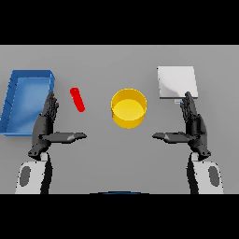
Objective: Pick up the red beaker and tilt it to pour out 1 green nut into yellow bowl. Pick up the yellow bowl and place it on the metallic measuring scale.
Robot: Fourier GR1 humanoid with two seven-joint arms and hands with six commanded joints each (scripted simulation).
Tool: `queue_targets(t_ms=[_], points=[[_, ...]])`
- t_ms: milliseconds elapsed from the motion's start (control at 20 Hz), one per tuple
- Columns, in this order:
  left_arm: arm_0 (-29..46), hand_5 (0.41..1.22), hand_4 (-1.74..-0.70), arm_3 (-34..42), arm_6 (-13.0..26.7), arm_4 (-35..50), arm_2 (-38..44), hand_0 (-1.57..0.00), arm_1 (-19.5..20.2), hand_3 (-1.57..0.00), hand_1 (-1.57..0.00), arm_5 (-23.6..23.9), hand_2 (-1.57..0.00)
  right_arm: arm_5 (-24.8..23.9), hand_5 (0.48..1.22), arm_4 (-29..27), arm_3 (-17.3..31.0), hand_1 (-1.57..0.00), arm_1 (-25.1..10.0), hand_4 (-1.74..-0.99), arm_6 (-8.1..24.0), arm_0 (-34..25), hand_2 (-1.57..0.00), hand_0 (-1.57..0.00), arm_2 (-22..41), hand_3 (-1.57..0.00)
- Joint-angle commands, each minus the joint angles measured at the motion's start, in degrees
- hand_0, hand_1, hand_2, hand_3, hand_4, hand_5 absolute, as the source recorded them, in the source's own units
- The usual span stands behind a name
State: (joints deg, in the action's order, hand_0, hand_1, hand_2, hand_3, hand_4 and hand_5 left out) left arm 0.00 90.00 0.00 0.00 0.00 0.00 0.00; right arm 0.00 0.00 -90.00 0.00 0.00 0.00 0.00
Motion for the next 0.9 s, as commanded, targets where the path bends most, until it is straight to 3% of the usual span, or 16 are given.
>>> queue_targets(t_ms=[0,250,300,350,500,700,850], points=[[0.2,0.599,-1.15,0.1,-0.1,0.1,0.1,0.0,0.1,0.0,0.0,-0.1,0.0,-0.1,0.599,0.0,0.1,0.0,0.0,-1.167,0.0,-0.1,0.0,0.0,0.0,0.0],[1.8,0.599,-1.15,0.9,-0.7,1.3,0.8,0.0,1.1,0.0,0.0,-1.1,0.0,-0.2,0.599,-0.2,0.6,0.0,-0.1,-1.167,0.5,-1.1,0.0,0.0,-0.4,0.0],[4.4,0.599,-1.15,4.0,-2.0,-0.7,-1.0,0.0,2.9,0.0,0.0,-2.0,0.0,-2.0,0.599,6.5,-1.3,0.0,-2.5,-1.167,-3.9,1.2,0.0,0.0,2.2,0.0],[6.1,0.599,-1.16,5.5,-2.5,-2.1,-2.1,0.0,3.8,0.0,0.0,-2.6,0.0,-3.3,0.595,10.6,-2.9,0.0,-3.2,-1.163,-5.8,2.9,0.0,0.0,4.2,0.0],[7.4,0.599,-1.16,8.8,0.5,-3.5,-3.5,0.0,5.2,0.0,0.0,-3.0,0.0,-5.2,0.59,16.2,-5.3,0.0,-3.8,-1.159,-4.8,4.5,0.0,0.0,6.6,0.0],[6.6,0.602,-1.16,8.8,2.7,-5.6,-4.7,0.0,5.3,0.0,0.0,-2.6,0.0,-4.7,0.6,15.2,-5.4,0.0,-3.3,-1.192,-4.1,4.9,0.0,0.0,6.5,0.0],[4.7,0.605,-1.17,5.3,2.1,-7.1,-5.3,0.0,4.7,0.0,0.0,-2.3,0.0,-3.4,0.611,13.6,-6.4,0.0,-3.5,-1.224,-5.1,5.4,0.0,0.0,6.4,0.0]])
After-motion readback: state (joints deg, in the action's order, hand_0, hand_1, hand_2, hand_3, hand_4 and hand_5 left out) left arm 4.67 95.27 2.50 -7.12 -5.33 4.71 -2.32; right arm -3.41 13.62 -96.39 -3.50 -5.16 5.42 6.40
